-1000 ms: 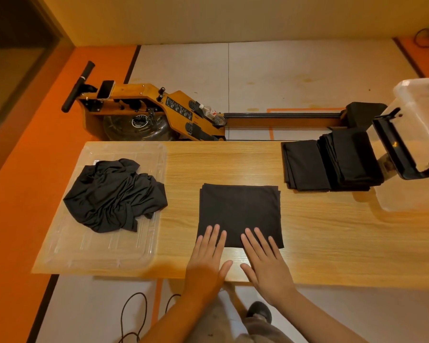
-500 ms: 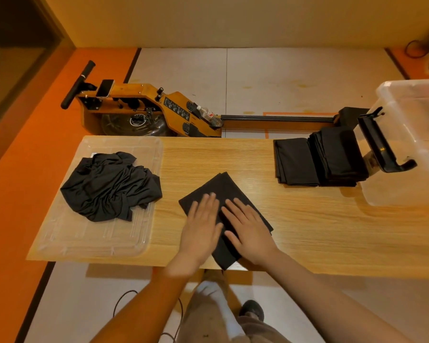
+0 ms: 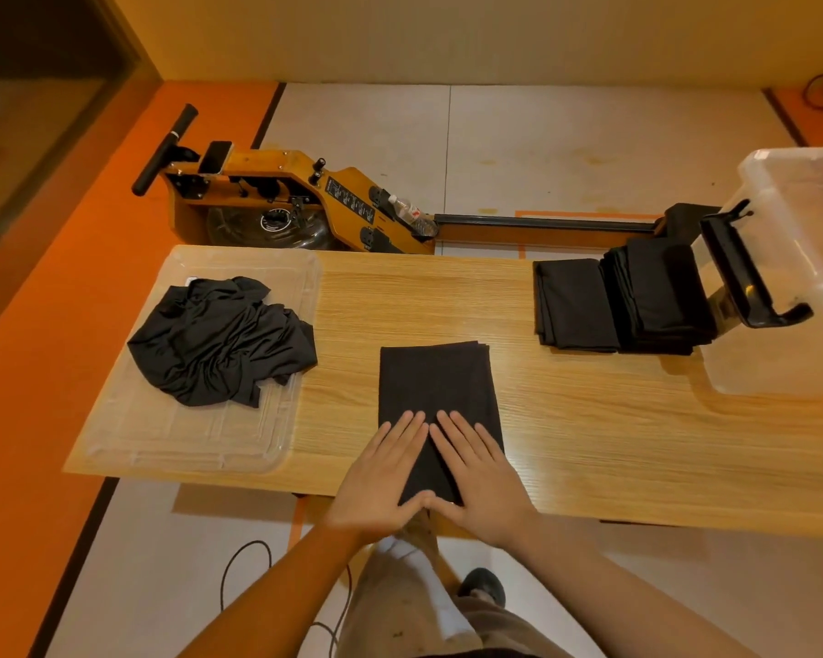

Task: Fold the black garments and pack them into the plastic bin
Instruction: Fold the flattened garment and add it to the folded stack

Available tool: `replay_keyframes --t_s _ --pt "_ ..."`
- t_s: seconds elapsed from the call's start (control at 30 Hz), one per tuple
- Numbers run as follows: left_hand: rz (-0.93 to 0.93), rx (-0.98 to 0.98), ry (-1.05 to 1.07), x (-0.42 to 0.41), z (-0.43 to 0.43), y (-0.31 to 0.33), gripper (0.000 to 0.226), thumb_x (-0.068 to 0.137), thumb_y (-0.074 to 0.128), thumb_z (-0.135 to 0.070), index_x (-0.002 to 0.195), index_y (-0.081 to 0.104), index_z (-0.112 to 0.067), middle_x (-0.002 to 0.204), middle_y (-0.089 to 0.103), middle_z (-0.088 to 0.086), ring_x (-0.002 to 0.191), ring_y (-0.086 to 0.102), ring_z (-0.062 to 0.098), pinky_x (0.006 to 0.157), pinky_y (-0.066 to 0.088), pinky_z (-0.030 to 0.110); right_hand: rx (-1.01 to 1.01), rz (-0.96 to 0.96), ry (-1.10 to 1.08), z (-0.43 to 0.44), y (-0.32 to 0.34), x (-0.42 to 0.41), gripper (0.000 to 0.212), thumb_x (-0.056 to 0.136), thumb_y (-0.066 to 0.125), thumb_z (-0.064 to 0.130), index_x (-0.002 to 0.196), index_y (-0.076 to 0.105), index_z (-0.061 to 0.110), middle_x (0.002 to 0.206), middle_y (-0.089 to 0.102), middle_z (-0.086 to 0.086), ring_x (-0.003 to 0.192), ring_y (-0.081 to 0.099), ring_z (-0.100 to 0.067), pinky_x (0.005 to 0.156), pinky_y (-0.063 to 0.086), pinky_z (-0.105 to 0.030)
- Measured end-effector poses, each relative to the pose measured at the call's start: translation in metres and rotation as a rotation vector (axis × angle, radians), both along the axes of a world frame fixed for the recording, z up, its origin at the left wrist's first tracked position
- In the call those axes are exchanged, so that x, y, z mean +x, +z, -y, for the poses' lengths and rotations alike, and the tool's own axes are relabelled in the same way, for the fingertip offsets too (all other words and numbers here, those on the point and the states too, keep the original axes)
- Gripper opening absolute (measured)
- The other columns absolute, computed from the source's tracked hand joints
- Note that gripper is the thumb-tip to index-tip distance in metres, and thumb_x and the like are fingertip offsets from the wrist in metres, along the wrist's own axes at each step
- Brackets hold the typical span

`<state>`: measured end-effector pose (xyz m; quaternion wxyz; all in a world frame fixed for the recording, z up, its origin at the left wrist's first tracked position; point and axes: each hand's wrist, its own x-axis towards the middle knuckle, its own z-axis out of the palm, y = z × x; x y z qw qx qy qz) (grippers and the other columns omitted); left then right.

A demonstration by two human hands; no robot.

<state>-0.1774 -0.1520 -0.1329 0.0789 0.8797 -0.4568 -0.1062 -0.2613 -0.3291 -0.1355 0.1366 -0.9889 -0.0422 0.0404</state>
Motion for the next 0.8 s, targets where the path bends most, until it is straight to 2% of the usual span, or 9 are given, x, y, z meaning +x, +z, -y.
replay_keyframes --t_s 0.07,0.13,0.23,0.33,0.43,0.57,0.63,0.7,0.8 --pt "0.030 0.057 0.001 -0.006 -0.008 -0.006 0.098 0.085 0.045 -0.073 0.154 0.012 -0.012 0.162 0.005 0.004 0.149 -0.004 0.017 0.118 0.002 0.036 -0.028 -0.069 0.096 0.010 -0.002 0.000 0.096 0.083 0.038 0.079 0.152 0.023 0.014 0.159 0.020 -0.006 0.148 0.011 -0.021 0.116 0.008 -0.038" --pt "0.104 0.111 -0.033 -0.005 -0.014 -0.011 0.104 0.075 0.067 -0.061 0.152 0.019 -0.011 0.158 0.023 0.009 0.149 -0.006 0.018 0.117 0.006 0.036 -0.054 -0.110 0.155 0.018 -0.004 -0.006 0.103 0.077 0.047 0.080 0.153 0.020 0.016 0.160 0.015 -0.006 0.148 0.009 -0.022 0.117 0.006 -0.038" --pt "0.104 0.138 -0.054 -0.005 -0.027 -0.017 0.122 0.061 0.086 -0.022 0.154 0.007 -0.009 0.156 0.026 0.010 0.148 -0.010 0.019 0.117 0.004 0.035 -0.113 -0.069 0.145 0.021 -0.008 -0.015 0.101 0.069 0.078 0.035 0.152 0.023 0.018 0.158 0.023 -0.008 0.146 0.011 -0.023 0.115 0.008 -0.038" --pt "0.149 0.060 -0.105 -0.008 -0.040 -0.022 0.106 0.076 0.066 -0.008 0.153 -0.006 -0.012 0.162 0.001 0.007 0.148 -0.010 0.018 0.118 0.002 0.034 -0.126 0.048 0.088 0.021 -0.011 -0.027 0.103 0.056 0.082 -0.002 0.146 0.037 0.018 0.151 0.038 -0.009 0.143 0.023 -0.021 0.118 0.017 -0.038" --pt "0.099 0.078 -0.102 -0.015 -0.043 -0.018 0.090 0.074 0.035 0.001 0.153 -0.003 -0.013 0.157 0.020 0.008 0.148 -0.007 0.015 0.119 -0.001 0.030 -0.130 0.075 0.110 0.026 -0.013 -0.039 0.101 0.056 0.086 0.000 0.144 0.042 0.019 0.149 0.041 -0.007 0.141 0.026 -0.019 0.118 0.011 -0.033" --pt "-0.017 0.033 -0.038 -0.017 -0.042 -0.014 0.101 0.048 0.074 0.016 0.139 0.041 -0.013 0.138 0.055 0.009 0.146 0.016 0.014 0.118 0.001 0.028 -0.092 0.037 0.161 0.032 -0.013 -0.041 0.084 0.067 0.085 0.014 0.141 0.045 0.020 0.146 0.046 -0.004 0.140 0.026 -0.017 0.116 0.009 -0.031" --pt "-0.014 -0.086 0.012 -0.020 -0.040 -0.007 0.069 0.061 0.073 0.006 0.125 0.059 -0.015 0.130 0.061 0.006 0.131 0.048 0.018 0.115 0.011 0.026 -0.097 0.000 0.174 0.034 -0.012 -0.041 0.073 0.074 0.079 0.016 0.139 0.048 0.023 0.144 0.049 -0.001 0.138 0.033 -0.015 0.115 0.011 -0.032" --pt "0.024 -0.218 0.090 -0.022 -0.038 -0.001 0.033 0.084 0.050 -0.015 0.112 0.069 -0.017 0.124 0.065 0.001 0.116 0.062 0.017 0.109 0.024 0.023 -0.064 0.066 0.153 0.035 -0.012 -0.045 0.040 0.096 0.051 0.022 0.135 0.052 0.028 0.139 0.053 0.004 0.133 0.043 -0.012 0.115 0.017 -0.031" --pt "-0.059 -0.238 0.166 -0.020 -0.034 0.011 0.039 0.094 0.035 -0.029 0.110 0.069 -0.018 0.117 0.069 -0.002 0.111 0.063 0.016 0.099 0.038 0.023 0.087 0.077 0.013 0.034 0.007 -0.040 0.055 0.103 0.014 0.043 0.119 0.066 0.030 0.123 0.065 0.011 0.117 0.058 -0.007 0.108 0.038 -0.026"
